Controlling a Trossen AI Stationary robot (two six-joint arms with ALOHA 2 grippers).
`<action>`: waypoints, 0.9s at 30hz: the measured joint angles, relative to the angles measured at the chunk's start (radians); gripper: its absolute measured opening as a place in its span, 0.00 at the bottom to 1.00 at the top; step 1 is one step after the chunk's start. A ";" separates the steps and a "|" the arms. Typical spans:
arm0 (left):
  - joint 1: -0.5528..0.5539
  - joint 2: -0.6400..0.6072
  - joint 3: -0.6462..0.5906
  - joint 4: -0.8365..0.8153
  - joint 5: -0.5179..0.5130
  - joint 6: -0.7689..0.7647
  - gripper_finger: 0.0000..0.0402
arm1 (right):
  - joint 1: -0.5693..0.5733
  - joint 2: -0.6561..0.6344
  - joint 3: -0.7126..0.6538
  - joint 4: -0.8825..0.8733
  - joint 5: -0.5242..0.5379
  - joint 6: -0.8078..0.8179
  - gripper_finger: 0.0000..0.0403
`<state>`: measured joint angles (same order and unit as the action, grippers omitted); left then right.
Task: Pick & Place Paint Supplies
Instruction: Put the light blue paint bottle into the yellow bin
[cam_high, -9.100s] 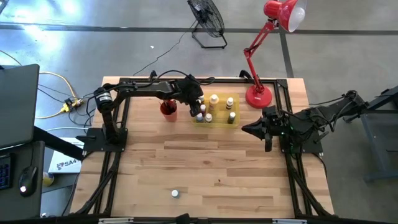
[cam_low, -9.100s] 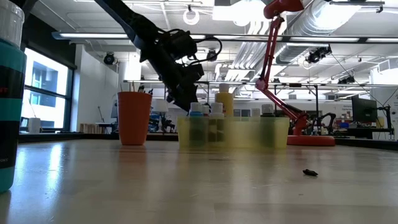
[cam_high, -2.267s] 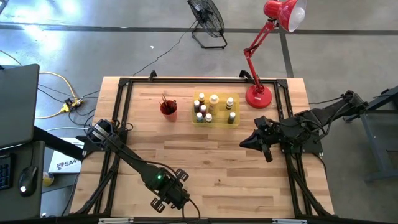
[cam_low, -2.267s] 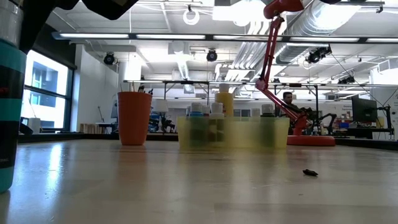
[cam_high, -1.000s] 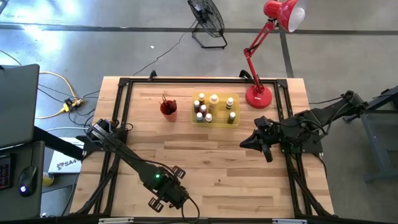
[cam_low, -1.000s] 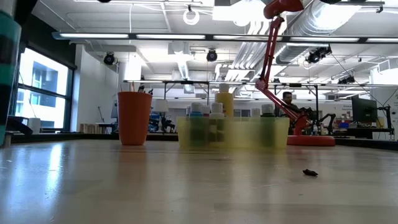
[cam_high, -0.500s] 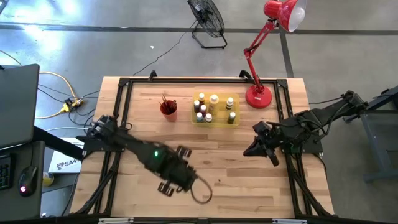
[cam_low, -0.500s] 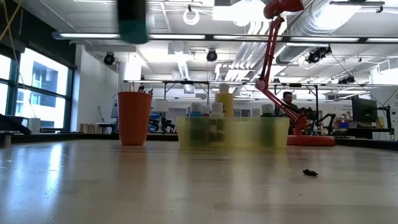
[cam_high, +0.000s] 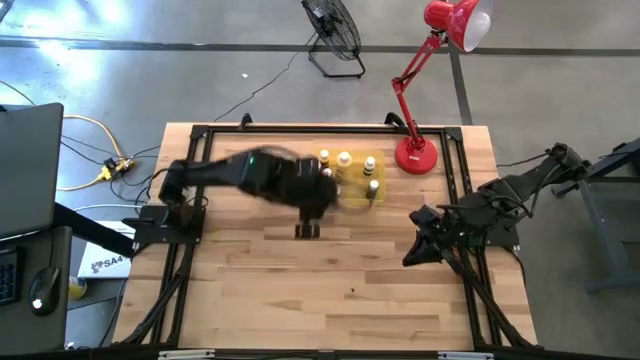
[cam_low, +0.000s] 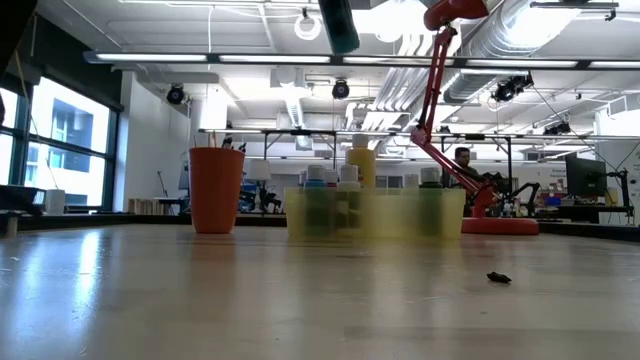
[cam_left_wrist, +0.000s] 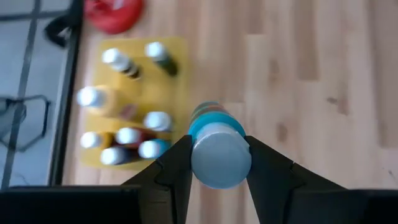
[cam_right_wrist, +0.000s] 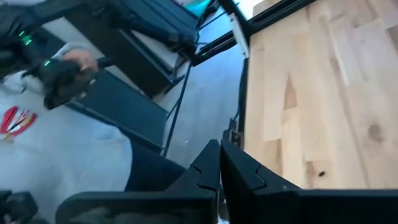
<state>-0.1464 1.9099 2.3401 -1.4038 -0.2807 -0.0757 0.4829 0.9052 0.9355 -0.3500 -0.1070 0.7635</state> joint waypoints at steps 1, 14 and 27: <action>0.029 0.000 0.001 0.003 0.004 0.000 0.31 | 0.013 -0.002 0.000 0.000 0.000 0.000 0.01; 0.242 0.088 0.001 0.260 0.154 0.101 0.31 | 0.195 -0.005 0.000 0.002 0.112 0.045 0.01; 0.324 0.223 -0.002 0.295 0.197 0.098 0.29 | 0.325 -0.004 0.000 0.008 0.264 0.048 0.01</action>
<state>0.1772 2.1333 2.3385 -1.1087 -0.0840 0.0219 0.8074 0.9009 0.9356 -0.3418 0.1571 0.8118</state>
